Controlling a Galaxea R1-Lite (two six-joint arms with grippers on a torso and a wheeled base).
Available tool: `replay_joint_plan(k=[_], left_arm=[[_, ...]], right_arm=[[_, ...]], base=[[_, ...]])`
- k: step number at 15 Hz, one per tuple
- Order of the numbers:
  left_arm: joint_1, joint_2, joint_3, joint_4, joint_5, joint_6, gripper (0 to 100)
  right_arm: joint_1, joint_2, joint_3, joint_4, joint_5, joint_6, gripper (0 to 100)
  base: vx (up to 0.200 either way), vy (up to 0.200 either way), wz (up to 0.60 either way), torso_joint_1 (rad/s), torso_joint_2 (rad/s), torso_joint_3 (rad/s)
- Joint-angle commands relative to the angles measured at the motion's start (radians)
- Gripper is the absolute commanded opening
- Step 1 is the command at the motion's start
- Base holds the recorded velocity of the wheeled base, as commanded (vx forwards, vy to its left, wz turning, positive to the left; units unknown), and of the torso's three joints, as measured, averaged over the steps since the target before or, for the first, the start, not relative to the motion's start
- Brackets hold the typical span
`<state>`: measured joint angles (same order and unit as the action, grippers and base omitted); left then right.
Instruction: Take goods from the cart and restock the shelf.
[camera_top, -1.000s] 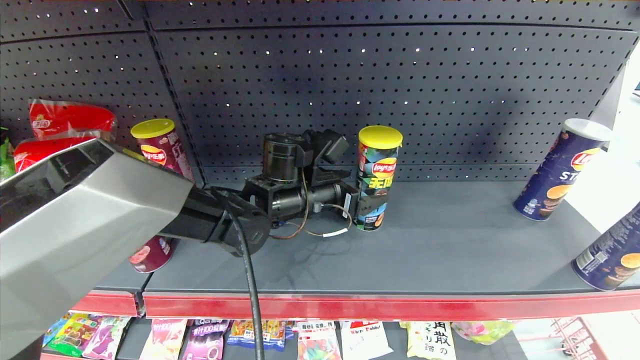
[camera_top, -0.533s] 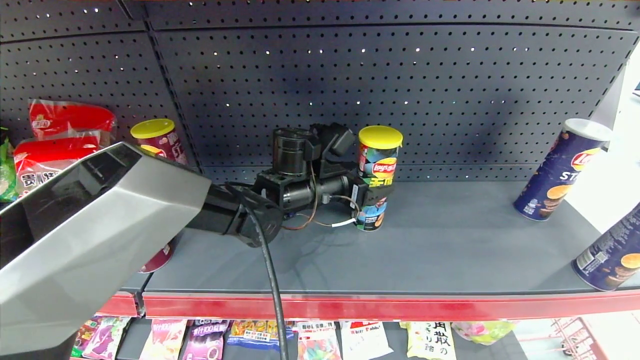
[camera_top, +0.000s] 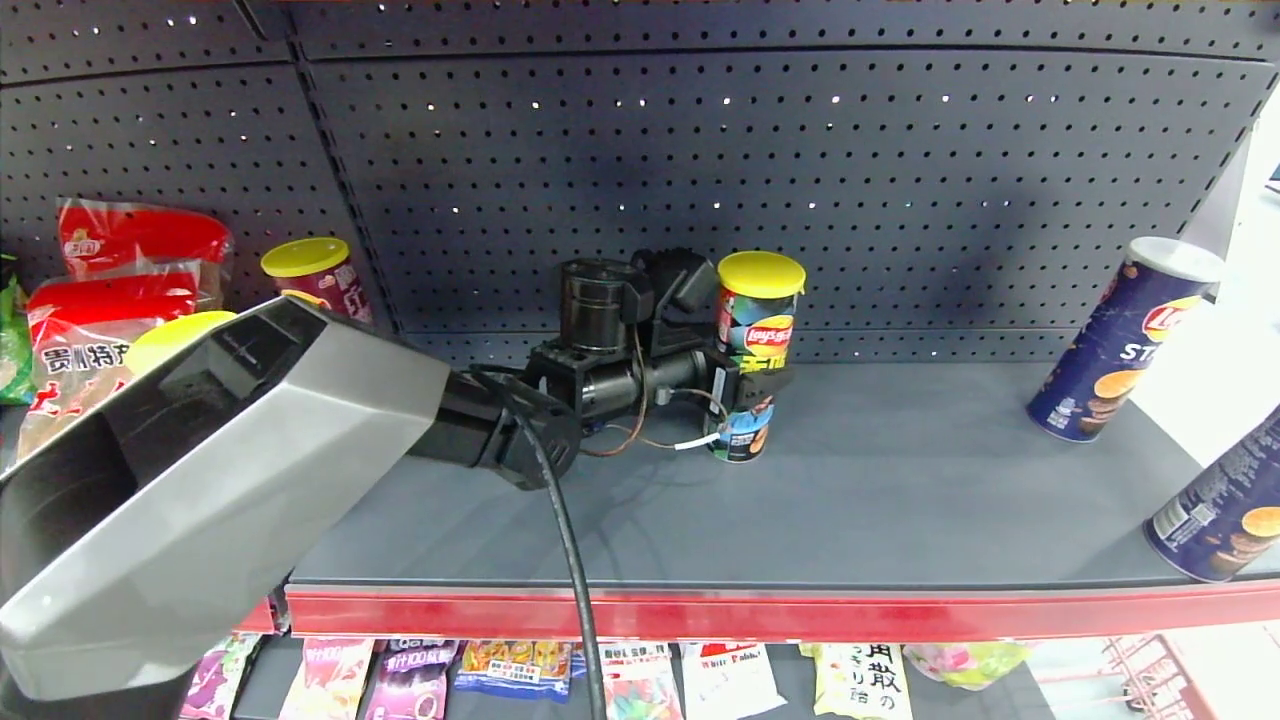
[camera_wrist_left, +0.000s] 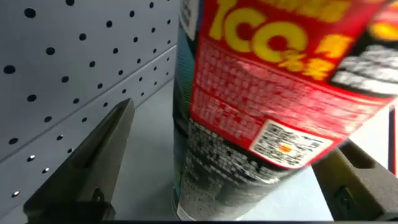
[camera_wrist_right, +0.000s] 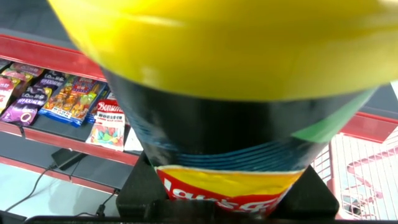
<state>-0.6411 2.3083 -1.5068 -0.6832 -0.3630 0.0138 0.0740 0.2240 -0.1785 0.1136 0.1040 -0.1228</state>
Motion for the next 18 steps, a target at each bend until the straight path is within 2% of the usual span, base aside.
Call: replay_joint_plan(k=[1, 10, 12, 13, 15, 18], left_arm=[[0.000, 0.008, -0.004, 0.001, -0.001, 0.000, 0], [0.000, -0.030, 0.027, -0.006, -0.013, -0.002, 0], [-0.002, -0.107, 0.128, -0.007, -0.022, -0.017, 0], [-0.002, -0.165, 0.220, -0.015, -0.053, -0.017, 0], [-0.003, -0.264, 0.396, -0.076, -0.123, -0.011, 0], [-0.005, -0.313, 0.557, -0.200, -0.136, 0.006, 0]], right_arm=[[0.000, 0.001, 0.001, 0.000, 0.002, 0.000, 0], [0.001, 0.001, -0.001, 0.000, 0.000, 0.009, 0], [0.001, 0.003, -0.001, 0.000, 0.000, 0.009, 0], [0.001, 0.003, -0.002, 0.000, 0.002, 0.009, 0], [0.001, 0.003, -0.002, 0.000, 0.002, 0.009, 0], [0.001, 0.003, -0.002, 0.000, 0.002, 0.009, 0]], base=[[0.000, 0.000, 0.00, 0.000, 0.00, 0.000], [0.000, 0.000, 0.00, 0.000, 0.00, 0.000], [0.000, 0.000, 0.00, 0.000, 0.00, 0.000], [0.000, 0.000, 0.00, 0.000, 0.00, 0.000], [0.000, 0.000, 0.00, 0.000, 0.00, 0.000], [0.000, 0.000, 0.00, 0.000, 0.00, 0.000]])
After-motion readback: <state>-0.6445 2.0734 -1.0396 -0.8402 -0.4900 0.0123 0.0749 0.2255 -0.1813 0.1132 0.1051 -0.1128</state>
